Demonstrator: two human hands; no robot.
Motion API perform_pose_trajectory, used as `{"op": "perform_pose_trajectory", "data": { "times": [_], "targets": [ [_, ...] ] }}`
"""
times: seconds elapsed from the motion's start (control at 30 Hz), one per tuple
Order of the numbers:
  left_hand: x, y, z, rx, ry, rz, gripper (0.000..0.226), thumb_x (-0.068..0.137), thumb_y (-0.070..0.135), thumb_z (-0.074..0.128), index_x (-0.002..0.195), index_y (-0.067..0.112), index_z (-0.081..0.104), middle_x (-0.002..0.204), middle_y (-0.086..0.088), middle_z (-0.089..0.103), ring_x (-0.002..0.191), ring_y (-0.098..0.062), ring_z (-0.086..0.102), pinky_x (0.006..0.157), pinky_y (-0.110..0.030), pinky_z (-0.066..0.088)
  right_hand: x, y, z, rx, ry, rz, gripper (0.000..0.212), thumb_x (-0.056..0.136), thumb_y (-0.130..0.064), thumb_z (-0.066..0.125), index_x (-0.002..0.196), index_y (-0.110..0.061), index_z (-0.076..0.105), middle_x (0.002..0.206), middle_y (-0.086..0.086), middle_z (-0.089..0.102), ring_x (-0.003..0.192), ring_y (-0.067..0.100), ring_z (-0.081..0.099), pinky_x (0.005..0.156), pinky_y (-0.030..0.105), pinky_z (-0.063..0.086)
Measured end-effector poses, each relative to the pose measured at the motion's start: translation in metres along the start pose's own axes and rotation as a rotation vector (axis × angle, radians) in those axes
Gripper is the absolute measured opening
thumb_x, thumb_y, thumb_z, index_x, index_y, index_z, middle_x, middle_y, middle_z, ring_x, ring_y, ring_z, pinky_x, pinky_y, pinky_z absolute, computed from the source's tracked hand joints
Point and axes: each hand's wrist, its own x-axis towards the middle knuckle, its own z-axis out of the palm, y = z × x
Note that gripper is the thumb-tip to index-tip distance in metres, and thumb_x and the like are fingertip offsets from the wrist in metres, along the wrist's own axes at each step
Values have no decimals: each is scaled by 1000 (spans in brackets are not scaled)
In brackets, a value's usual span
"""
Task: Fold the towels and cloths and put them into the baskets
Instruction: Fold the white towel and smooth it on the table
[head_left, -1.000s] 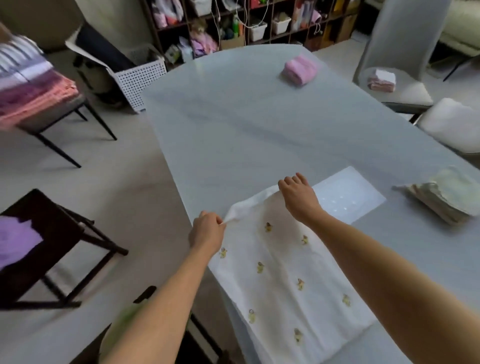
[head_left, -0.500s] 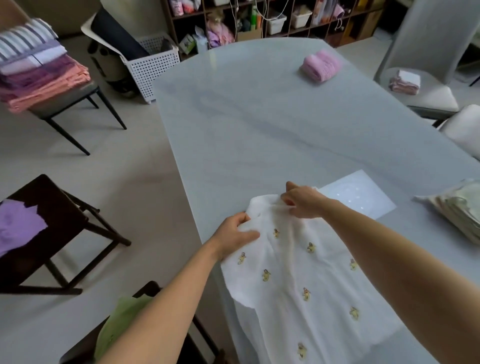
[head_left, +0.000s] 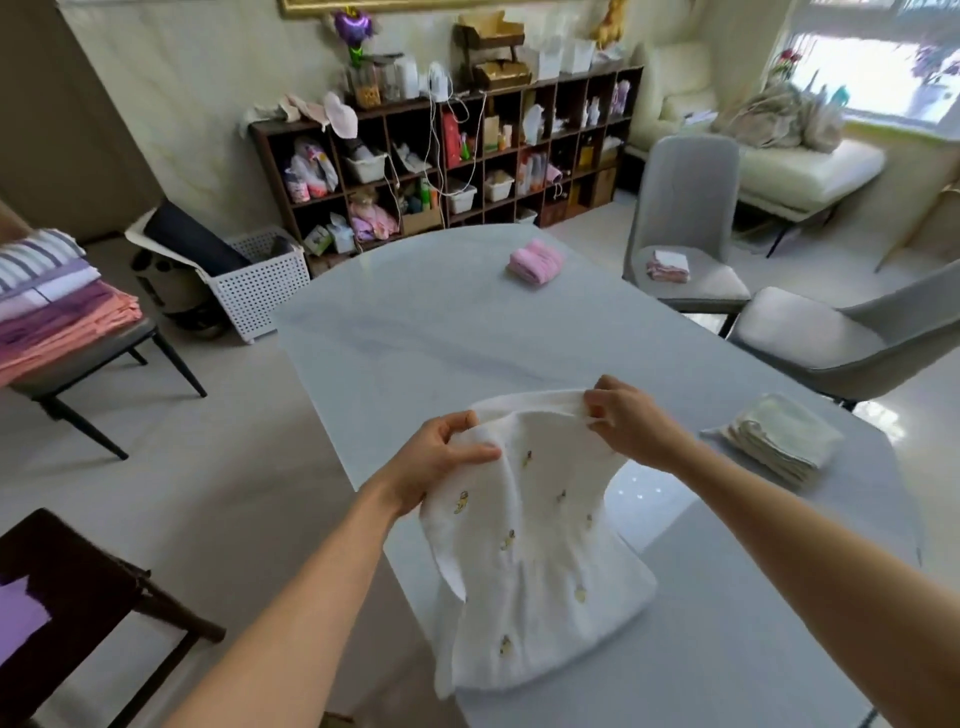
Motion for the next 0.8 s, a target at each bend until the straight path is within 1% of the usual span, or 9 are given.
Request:
{"op": "perform_pose_trajectory", "data": {
  "times": [0.13,0.23,0.33,0.37,0.4,0.47,0.5,0.67,0.8],
  "targets": [
    [8,31,2,696,241,249,12,80,32,75,75,27,65,85,6,63,84,-15,58,70,-28,46,-34,-9,-33,-50,144,21,11,84,-5,63,76,-3,57,87,9,56,77,32,59,63,27,39],
    [6,52,3,1329,177,574,23,86,41,66,91,19,65,87,0,57,86,-20,55,71,-32,44,-56,-16,-57,-125,239,46,10,85,-8,65,78,-3,60,89,12,59,73,34,61,61,34,46],
    [0,74,-4,1618,86,935,22,86,37,68,77,19,59,73,0,51,64,-21,55,98,-45,47,-76,-20,-79,-145,343,78,12,83,-8,69,79,-2,60,90,14,59,75,33,58,60,34,44],
    [-2,80,-5,1640,20,977,24,88,36,64,76,18,56,74,0,48,62,-20,52,102,-46,46,-82,-21,-84,-139,373,83,13,82,-6,70,78,-1,59,89,14,59,75,33,58,60,36,44],
    [-6,87,-3,1628,-49,989,26,91,37,60,76,17,53,78,0,46,62,-20,49,94,-45,51,-86,-22,-88,-131,393,90,13,81,-5,70,77,-1,58,88,15,58,74,33,57,61,38,45],
    [-13,98,4,1575,-146,976,30,94,37,57,77,14,48,89,-3,41,62,-18,43,64,-40,54,-90,-26,-94,-113,410,117,14,83,-5,68,76,-1,56,85,15,57,72,34,57,62,40,47],
    [-16,102,9,1571,-177,984,30,93,36,58,78,13,47,94,-4,41,61,-17,40,58,-38,52,-91,-27,-96,-108,406,142,15,85,-7,66,77,-3,54,84,15,57,72,35,57,62,41,47],
    [-22,115,26,1611,-210,1222,23,89,31,66,82,13,54,110,-10,49,58,-13,35,53,-24,46,-95,-31,-110,-188,363,204,20,93,-13,54,80,-14,39,88,17,63,77,37,59,60,36,36],
    [-23,127,30,1491,-145,1019,33,89,38,64,72,11,53,95,-4,51,56,-13,41,56,-25,40,-99,-33,-119,-292,333,239,14,95,-19,52,84,-11,52,94,13,66,84,34,62,62,31,31]
  ]
}}
